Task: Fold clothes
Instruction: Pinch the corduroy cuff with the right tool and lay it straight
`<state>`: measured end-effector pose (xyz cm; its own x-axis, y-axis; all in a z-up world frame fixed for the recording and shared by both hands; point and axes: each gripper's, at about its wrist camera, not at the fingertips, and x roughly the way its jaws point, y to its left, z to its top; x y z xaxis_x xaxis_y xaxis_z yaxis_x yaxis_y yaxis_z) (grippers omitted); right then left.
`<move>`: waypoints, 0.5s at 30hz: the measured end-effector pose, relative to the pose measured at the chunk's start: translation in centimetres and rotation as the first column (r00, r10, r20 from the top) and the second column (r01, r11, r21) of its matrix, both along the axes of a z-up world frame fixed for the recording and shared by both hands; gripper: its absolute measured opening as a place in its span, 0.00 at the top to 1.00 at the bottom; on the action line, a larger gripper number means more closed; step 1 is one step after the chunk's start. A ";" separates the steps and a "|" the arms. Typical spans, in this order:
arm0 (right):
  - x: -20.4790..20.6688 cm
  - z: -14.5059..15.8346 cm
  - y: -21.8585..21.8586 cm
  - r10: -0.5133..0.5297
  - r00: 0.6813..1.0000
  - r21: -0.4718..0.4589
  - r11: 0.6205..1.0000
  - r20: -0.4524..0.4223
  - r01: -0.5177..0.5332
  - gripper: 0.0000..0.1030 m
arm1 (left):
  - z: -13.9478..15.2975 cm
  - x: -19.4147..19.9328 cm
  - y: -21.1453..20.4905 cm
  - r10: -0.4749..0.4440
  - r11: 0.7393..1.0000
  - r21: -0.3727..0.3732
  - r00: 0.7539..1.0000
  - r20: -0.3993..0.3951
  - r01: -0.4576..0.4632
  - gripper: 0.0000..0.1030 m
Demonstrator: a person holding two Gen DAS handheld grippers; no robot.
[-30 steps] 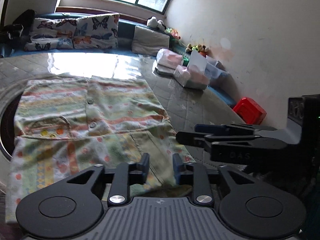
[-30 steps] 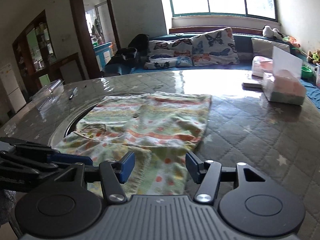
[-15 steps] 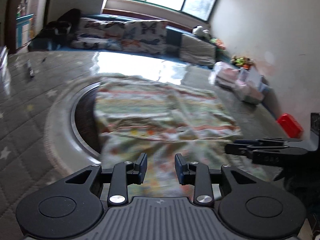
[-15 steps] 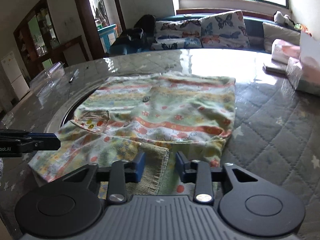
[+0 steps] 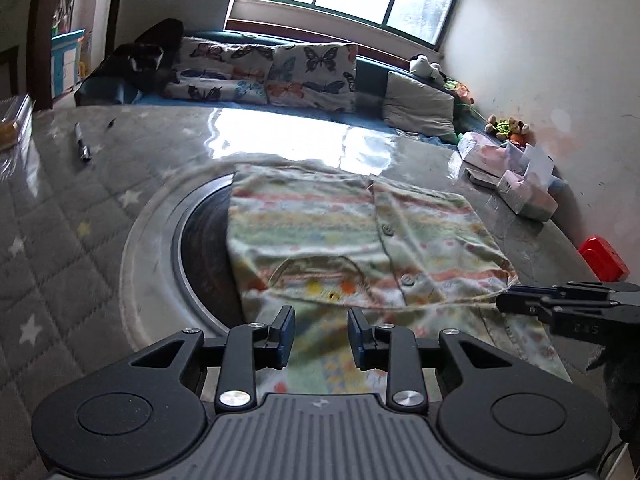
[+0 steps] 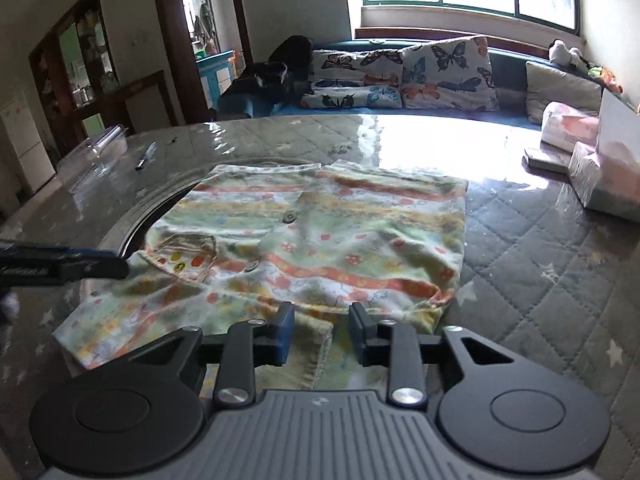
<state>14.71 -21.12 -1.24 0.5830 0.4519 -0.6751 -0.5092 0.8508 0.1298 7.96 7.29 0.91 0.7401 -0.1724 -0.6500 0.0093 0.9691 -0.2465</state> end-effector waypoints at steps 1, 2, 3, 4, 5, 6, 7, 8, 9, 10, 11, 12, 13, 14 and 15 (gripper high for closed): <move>-0.1 -0.1 0.0 0.006 1.000 0.001 1.000 -0.007 -0.006 0.71 | -0.1 0.3 -0.1 -0.002 1.000 0.000 1.000 -0.002 0.002 0.70; -0.2 -0.2 -0.1 0.013 1.000 0.005 1.000 -0.019 -0.013 0.71 | -0.2 0.5 -0.2 -0.004 1.000 0.001 1.000 -0.004 0.004 0.70; -0.2 -0.5 -0.1 0.015 0.999 0.006 1.000 -0.030 -0.015 0.71 | -0.4 0.6 -0.3 -0.007 1.000 0.000 1.000 -0.007 0.007 0.70; -0.3 -0.7 -0.1 0.017 0.999 0.006 1.000 -0.040 -0.017 0.71 | -0.6 0.8 -0.4 -0.009 1.000 0.000 1.000 -0.011 0.009 0.70; -0.2 -1.0 0.0 0.017 0.999 0.004 1.000 -0.047 -0.017 0.71 | -0.8 1.0 -0.5 -0.011 1.000 0.000 1.000 -0.014 0.011 0.70; -0.2 -1.3 0.0 0.014 0.998 0.011 1.000 -0.054 -0.014 0.71 | -0.9 1.1 -0.6 -0.014 1.000 0.001 1.000 -0.017 0.014 0.70; -0.2 -1.3 0.0 0.012 0.998 0.018 1.000 -0.058 -0.011 0.71 | -1.0 1.1 -0.7 -0.017 1.000 0.004 1.000 -0.020 0.017 0.70; -0.2 -1.3 0.0 0.015 0.998 0.020 1.000 -0.058 -0.013 0.73 | -1.1 1.1 -0.7 -0.018 1.000 0.008 1.000 -0.023 0.019 0.69; -0.3 -1.3 0.0 0.017 0.998 0.022 1.000 -0.059 -0.015 0.75 | -1.2 1.2 -0.7 -0.018 1.000 0.010 1.000 -0.025 0.018 0.69; -0.3 -1.3 0.1 0.017 0.998 0.018 1.000 -0.056 -0.016 0.76 | -1.3 1.2 -0.7 -0.018 1.000 0.011 0.999 -0.026 0.018 0.69; -0.3 -1.3 0.1 0.013 0.999 0.016 1.000 -0.052 -0.013 0.83 | -1.3 1.2 -0.7 -0.018 1.000 0.013 0.999 -0.028 0.018 0.69; -0.3 -1.2 0.1 0.010 0.999 0.014 1.000 -0.049 -0.009 0.90 | -1.4 1.2 -0.7 -0.017 1.000 0.016 0.999 -0.029 0.018 0.69; -0.4 -1.2 0.1 0.006 0.999 0.012 1.000 -0.045 -0.006 0.91 | -1.4 1.2 -0.7 -0.017 1.000 0.020 0.999 -0.028 0.018 0.69; -0.3 -1.1 0.0 0.003 0.999 0.015 1.000 -0.042 -0.002 0.93 | -1.4 1.2 -0.7 -0.017 1.000 0.023 0.999 -0.028 0.018 0.69; -0.4 -0.8 -0.1 -0.002 1.000 0.018 1.000 -0.030 0.003 0.93 | -1.4 1.2 -0.7 -0.017 0.999 0.026 0.999 -0.028 0.018 0.69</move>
